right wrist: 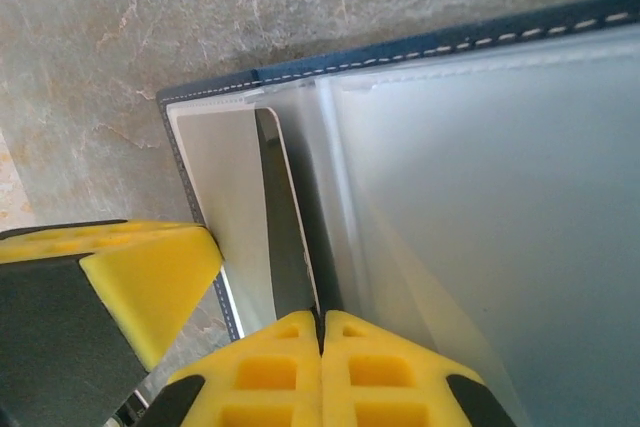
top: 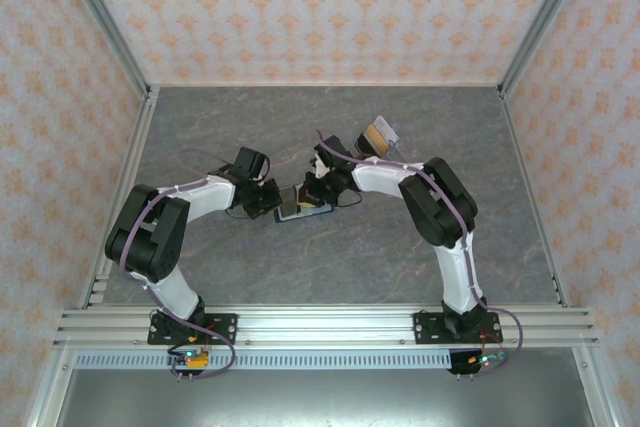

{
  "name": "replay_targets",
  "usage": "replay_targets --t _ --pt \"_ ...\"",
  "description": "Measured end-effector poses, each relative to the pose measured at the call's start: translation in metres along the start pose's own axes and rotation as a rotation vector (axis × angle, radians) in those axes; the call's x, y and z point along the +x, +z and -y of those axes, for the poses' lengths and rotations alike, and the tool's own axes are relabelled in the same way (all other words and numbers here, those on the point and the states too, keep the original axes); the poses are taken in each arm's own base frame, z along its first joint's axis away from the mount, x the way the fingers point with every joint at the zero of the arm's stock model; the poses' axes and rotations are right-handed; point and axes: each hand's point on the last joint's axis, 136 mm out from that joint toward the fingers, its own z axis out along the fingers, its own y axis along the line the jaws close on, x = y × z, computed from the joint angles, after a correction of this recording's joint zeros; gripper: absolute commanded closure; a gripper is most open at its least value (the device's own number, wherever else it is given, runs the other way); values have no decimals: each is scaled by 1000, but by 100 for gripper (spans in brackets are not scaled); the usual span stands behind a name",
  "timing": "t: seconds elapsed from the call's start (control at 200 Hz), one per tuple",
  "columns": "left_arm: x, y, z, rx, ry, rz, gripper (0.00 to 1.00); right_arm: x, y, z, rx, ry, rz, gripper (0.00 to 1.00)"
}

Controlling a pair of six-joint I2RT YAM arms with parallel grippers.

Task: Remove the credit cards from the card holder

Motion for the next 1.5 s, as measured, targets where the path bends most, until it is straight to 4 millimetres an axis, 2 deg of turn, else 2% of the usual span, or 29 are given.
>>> replay_targets --t 0.095,0.33,0.571,0.706,0.901,1.076,1.266,1.501 --pt "1 -1 -2 -14 9 -5 84 1 -1 3 -1 -3 8 100" --pt "7 -5 -8 -41 12 -24 85 -4 -17 11 8 7 52 100" --pt "9 -5 -5 -26 16 -35 86 -7 -19 10 3 2 58 100" --pt "6 -16 2 -5 39 -14 85 -7 -19 11 3 -4 58 100" --pt "-4 -34 25 67 64 27 86 -6 -19 10 2 -5 58 100" --pt "-4 -23 25 64 60 5 90 -4 -19 8 -10 -5 46 100" --pt "3 2 9 15 35 -58 93 -2 -18 5 -27 -5 28 98" --pt "2 2 11 23 36 -56 95 0 -10 5 -54 -1 -2 91"
